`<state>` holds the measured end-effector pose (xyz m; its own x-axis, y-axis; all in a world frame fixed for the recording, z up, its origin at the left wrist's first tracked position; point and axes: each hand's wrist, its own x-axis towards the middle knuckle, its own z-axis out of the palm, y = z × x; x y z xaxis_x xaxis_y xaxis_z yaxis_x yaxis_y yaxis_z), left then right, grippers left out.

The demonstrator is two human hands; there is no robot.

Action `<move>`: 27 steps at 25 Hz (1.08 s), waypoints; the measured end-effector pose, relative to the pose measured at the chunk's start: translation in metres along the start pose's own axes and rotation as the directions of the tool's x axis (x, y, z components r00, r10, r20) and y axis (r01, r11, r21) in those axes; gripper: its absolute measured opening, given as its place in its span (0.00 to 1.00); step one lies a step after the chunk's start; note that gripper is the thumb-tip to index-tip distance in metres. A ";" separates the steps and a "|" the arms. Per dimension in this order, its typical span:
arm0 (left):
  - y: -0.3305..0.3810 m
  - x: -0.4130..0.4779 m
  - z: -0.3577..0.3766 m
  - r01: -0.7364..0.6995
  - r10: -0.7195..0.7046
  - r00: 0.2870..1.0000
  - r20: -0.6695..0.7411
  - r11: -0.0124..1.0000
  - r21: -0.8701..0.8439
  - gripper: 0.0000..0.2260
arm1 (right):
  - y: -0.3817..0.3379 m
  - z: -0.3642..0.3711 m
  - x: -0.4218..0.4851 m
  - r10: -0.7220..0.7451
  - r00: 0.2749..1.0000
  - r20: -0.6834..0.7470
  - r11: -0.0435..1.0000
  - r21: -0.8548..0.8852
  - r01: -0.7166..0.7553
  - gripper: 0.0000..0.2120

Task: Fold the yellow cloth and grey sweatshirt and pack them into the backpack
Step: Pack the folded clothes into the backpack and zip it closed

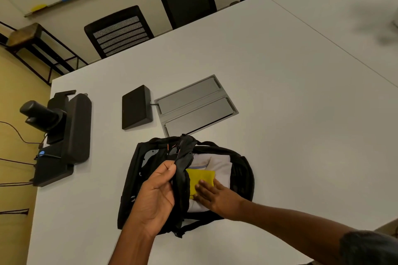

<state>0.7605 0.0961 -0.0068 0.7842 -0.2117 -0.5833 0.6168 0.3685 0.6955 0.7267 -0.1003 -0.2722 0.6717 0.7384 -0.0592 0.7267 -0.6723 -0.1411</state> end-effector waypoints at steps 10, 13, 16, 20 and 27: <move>0.008 0.003 0.005 0.027 -0.028 0.999 -0.039 0.999 -0.025 0.12 | 0.027 -0.007 0.008 -0.137 0.990 0.041 0.990 0.027 0.136 0.32; 0.013 0.005 0.000 -0.042 0.026 0.989 -0.143 0.993 -0.112 0.12 | 0.030 -0.020 0.006 -0.067 0.998 0.013 0.975 0.212 0.062 0.30; 0.015 0.004 -0.006 -0.062 0.035 0.983 -0.180 0.988 -0.142 0.17 | 0.053 -0.037 0.004 0.172 0.954 -0.246 0.959 0.265 -0.105 0.22; 0.013 0.004 -0.007 -0.061 0.032 0.984 -0.173 0.985 -0.164 0.13 | 0.103 -0.045 0.002 0.469 0.877 -0.110 0.883 0.090 -0.461 0.27; 0.008 0.010 -0.012 -0.073 0.037 0.980 -0.193 0.980 -0.184 0.12 | 0.133 -0.048 0.004 0.636 0.771 0.019 0.770 0.052 -0.636 0.09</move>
<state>0.7728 0.1083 -0.0122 0.7787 -0.0188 -0.6271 0.5346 0.5429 0.6476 0.8330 -0.1895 -0.2443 0.9776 0.1427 -0.1546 0.1243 -0.9846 -0.1225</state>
